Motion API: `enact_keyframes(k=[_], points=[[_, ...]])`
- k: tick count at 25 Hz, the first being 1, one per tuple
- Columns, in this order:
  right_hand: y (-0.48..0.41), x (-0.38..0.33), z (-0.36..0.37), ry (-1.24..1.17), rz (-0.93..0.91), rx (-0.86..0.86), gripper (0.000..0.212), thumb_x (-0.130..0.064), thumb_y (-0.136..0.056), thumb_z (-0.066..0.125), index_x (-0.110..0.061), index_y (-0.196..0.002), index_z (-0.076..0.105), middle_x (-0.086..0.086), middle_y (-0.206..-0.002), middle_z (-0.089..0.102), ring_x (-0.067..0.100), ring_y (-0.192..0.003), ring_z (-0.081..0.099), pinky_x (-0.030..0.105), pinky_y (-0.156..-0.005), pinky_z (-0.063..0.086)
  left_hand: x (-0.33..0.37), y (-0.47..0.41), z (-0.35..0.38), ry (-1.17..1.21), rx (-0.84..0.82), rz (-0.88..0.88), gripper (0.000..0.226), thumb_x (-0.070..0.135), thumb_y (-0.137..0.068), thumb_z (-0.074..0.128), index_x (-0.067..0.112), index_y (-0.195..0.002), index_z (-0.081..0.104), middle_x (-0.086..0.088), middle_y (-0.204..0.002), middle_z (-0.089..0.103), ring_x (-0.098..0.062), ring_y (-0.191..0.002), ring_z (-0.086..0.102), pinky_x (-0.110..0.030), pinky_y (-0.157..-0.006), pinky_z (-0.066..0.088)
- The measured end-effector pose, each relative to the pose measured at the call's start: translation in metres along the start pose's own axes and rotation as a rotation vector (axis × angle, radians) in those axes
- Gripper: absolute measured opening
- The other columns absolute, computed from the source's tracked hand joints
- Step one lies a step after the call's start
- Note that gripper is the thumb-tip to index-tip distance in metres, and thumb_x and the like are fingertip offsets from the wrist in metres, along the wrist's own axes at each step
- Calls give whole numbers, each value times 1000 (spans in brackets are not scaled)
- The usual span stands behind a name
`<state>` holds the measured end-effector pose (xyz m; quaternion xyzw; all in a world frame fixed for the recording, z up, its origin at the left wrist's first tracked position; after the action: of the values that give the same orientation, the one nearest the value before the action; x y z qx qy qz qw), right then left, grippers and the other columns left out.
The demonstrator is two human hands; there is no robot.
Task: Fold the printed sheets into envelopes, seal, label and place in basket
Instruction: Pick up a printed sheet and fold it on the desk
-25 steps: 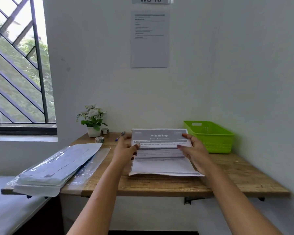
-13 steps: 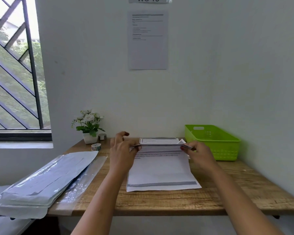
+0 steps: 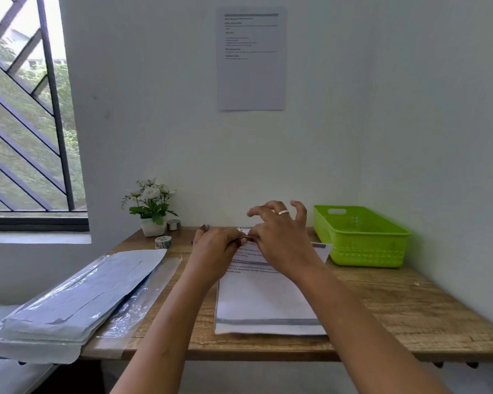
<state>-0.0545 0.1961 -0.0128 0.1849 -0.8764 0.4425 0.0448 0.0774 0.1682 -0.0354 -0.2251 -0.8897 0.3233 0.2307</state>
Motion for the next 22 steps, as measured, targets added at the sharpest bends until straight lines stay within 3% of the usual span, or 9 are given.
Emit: enact_keyframes(k=[5, 10, 12, 16, 18, 22], points=[[22, 37, 7, 26, 37, -28, 3, -38, -71, 75, -37, -69, 73, -24, -108, 65, 16, -111, 56, 52, -101, 14, -20, 9, 10, 66, -121, -36, 33, 36, -96, 43, 39, -65, 52, 20, -69, 57, 1, -73, 48, -40, -99, 22], [45, 79, 16, 139, 132, -117, 5, -40, -73, 75, -41, -69, 71, -26, -114, 62, 17, -117, 53, 55, -101, 17, -28, 9, 17, 75, -143, -56, 37, 40, -95, 44, 40, -59, 49, 19, -62, 55, 2, -68, 49, -39, -92, 29], [55, 99, 17, 180, 182, -175, 4, -41, -78, 69, -44, -76, 71, -29, -121, 58, 16, -123, 49, 55, -102, 15, -34, 10, 15, 85, -167, -64, 34, 38, -95, 46, 44, -63, 55, 26, -62, 56, 3, -67, 49, -39, -88, 33], [65, 124, 11, 143, 299, -191, 7, -42, -82, 65, -45, -84, 71, -26, -129, 54, 15, -127, 43, 55, -104, 12, -41, 12, 15, 118, -223, -99, 28, 39, -96, 45, 32, -81, 68, 12, -73, 65, -7, -72, 54, -37, -83, 37], [57, 119, 10, 95, 303, -161, 8, -47, -81, 64, -47, -88, 68, -25, -131, 52, 14, -128, 41, 52, -103, 11, -37, 12, 15, 86, -203, -83, 25, 39, -95, 47, 30, -92, 70, 14, -82, 68, -7, -75, 53, -35, -82, 37], [36, 75, 36, -161, 218, -439, 43, -54, -78, 65, -49, -119, 55, -22, -132, 54, 10, -131, 41, 40, -100, 4, -25, 13, 19, 48, -194, -48, 24, 36, -95, 49, 31, -103, 71, 16, -86, 66, -5, -75, 50, -30, -79, 36]])
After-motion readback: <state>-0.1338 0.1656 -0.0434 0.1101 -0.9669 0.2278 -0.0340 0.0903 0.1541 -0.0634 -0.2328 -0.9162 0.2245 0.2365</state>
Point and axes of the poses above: each hand's wrist, its own y-axis away from the middle knuckle, its own z-axis out of the palm, x = y × z, the point moved 4 cm from there along -y, towards the middle knuckle
